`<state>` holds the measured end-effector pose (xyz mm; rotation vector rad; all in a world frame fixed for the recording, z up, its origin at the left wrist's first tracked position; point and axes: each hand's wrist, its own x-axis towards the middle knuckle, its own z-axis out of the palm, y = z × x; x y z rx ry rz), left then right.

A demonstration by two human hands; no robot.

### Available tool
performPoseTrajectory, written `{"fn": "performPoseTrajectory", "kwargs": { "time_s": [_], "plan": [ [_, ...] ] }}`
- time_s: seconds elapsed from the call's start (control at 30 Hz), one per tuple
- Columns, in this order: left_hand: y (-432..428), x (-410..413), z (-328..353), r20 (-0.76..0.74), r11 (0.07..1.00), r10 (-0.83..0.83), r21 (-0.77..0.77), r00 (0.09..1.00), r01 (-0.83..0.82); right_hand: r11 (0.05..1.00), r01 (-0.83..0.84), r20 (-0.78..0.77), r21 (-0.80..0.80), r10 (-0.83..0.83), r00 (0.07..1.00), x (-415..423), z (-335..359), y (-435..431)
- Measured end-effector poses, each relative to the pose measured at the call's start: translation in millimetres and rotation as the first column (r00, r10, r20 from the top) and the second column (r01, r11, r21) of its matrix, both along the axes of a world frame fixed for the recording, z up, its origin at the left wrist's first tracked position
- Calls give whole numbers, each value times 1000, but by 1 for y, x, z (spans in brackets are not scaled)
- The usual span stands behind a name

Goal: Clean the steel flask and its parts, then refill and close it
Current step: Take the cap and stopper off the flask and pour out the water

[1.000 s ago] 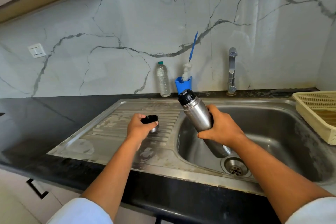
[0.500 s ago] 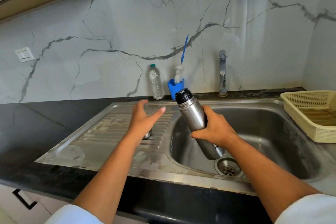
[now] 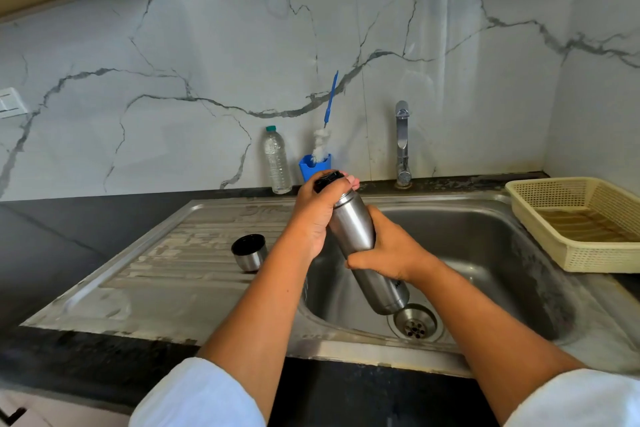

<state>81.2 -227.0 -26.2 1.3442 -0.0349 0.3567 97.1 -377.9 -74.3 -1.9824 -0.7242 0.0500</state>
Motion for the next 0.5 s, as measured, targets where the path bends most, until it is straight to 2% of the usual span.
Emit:
{"fn": "performPoseTrajectory", "kwargs": {
  "time_s": [0.2,0.33,0.4,0.5],
  "plan": [
    [-13,0,9,-32,979,203,19,979,-202,993,116,73,-14,-115,991,-2,3,6],
    [-30,1,13,-100,917,386,-63,917,-393,959,275,220,-64,-256,942,-7,2,15],
    [-30,0,15,-121,941,330,-29,936,-336,957,284,219,-57,-266,939,-4,1,13],
    [-11,-1,15,-87,997,52,56,995,-48,980,190,72,58,-194,978,3,0,1]
  ]
}}
